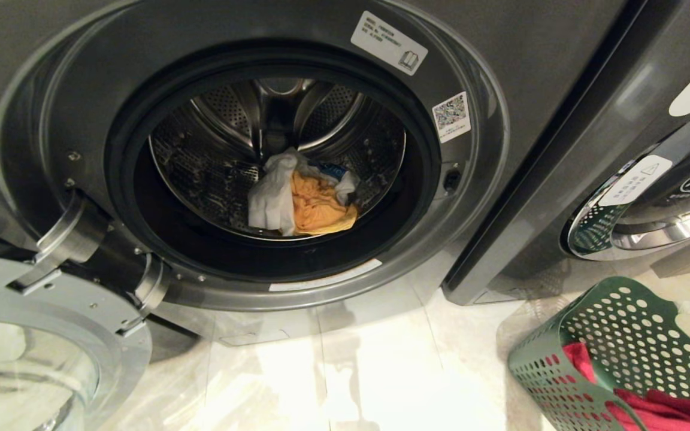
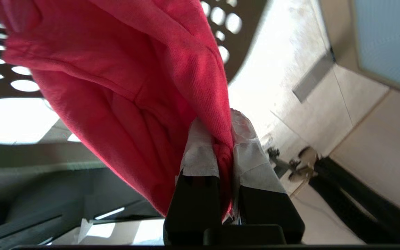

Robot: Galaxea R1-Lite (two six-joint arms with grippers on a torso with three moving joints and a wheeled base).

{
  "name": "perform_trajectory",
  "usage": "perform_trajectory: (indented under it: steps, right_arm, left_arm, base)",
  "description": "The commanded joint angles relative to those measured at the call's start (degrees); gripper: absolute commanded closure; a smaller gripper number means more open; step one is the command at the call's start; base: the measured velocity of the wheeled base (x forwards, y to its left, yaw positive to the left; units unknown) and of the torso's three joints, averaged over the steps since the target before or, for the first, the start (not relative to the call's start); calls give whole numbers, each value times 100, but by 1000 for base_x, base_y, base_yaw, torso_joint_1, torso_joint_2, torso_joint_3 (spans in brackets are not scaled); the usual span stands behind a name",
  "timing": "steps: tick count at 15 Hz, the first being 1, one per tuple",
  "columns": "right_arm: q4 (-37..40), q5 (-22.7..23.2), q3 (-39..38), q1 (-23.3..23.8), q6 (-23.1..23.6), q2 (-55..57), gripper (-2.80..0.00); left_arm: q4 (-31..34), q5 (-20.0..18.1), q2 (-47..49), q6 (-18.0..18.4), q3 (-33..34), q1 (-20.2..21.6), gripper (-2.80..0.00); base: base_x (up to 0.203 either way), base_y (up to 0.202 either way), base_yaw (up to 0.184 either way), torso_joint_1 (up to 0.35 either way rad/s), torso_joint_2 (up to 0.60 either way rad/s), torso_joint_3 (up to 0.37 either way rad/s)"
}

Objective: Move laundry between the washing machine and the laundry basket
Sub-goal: Pick a cloth and place it into the basket

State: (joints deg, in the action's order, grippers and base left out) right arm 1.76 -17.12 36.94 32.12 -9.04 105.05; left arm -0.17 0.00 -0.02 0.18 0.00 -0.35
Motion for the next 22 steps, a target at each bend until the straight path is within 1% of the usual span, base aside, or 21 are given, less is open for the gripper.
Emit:
perform_trajectory:
  steps: [1, 3, 5, 6, 8, 10, 12, 13, 15, 17, 18, 21, 22]
  right_arm:
    - [-4, 345, 246, -10, 518, 591, 0]
    - [133, 532, 421, -13, 952, 961, 0]
    - [166, 628, 671, -115, 1048, 1322, 0]
    - [4, 807, 764, -140, 1045, 1482, 0]
    - [-785, 1207, 818, -186, 1062, 1824, 0]
    - [-1257, 1399, 865, -310, 1090, 2165, 0]
    - [-1857, 2016, 902, -461, 1146, 2471, 0]
    - [-2134, 2282, 889, -530, 1265, 2578, 0]
    - [-2357, 2811, 797, -609, 1650, 2633, 0]
    - [-2388, 3452, 625, -640, 2023, 2622, 0]
    - [-2390, 3630, 510, -712, 2196, 2618, 0]
    - [-2380, 3731, 421, -1079, 2169, 2602, 0]
    - [-2375, 3957, 414, -1174, 2162, 2579, 0]
  left_arm:
    - [-1, 0, 2, -1, 9, 0, 0]
    - [-1, 0, 2, -1, 9, 0, 0]
    - [-1, 0, 2, -1, 9, 0, 0]
    - [-1, 0, 2, -1, 9, 0, 0]
    - [-1, 0, 2, -1, 9, 0, 0]
    - [-1, 0, 2, -1, 9, 0, 0]
    - [-1, 0, 2, -1, 9, 0, 0]
    - [-1, 0, 2, -1, 9, 0, 0]
    - [-1, 0, 2, -1, 9, 0, 0]
    - [-1, 4, 2, -1, 9, 0, 0]
    - [-1, 0, 2, -1, 9, 0, 0]
    - [-1, 5, 2, -1, 9, 0, 0]
    - [-1, 0, 2, -1, 9, 0, 0]
  base:
    - [0, 0, 0, 0, 0, 0]
    - [0, 0, 0, 0, 0, 0]
    - [0, 0, 0, 0, 0, 0]
    - [0, 0, 0, 0, 0, 0]
    - [0, 0, 0, 0, 0, 0]
    - [0, 0, 0, 0, 0, 0]
    - [0, 0, 0, 0, 0, 0]
    - [0, 0, 0, 0, 0, 0]
    - [0, 0, 0, 0, 0, 0]
    - [0, 0, 0, 0, 0, 0]
    - [0, 0, 0, 0, 0, 0]
    - [0, 0, 0, 0, 0, 0]
    - [0, 0, 0, 0, 0, 0]
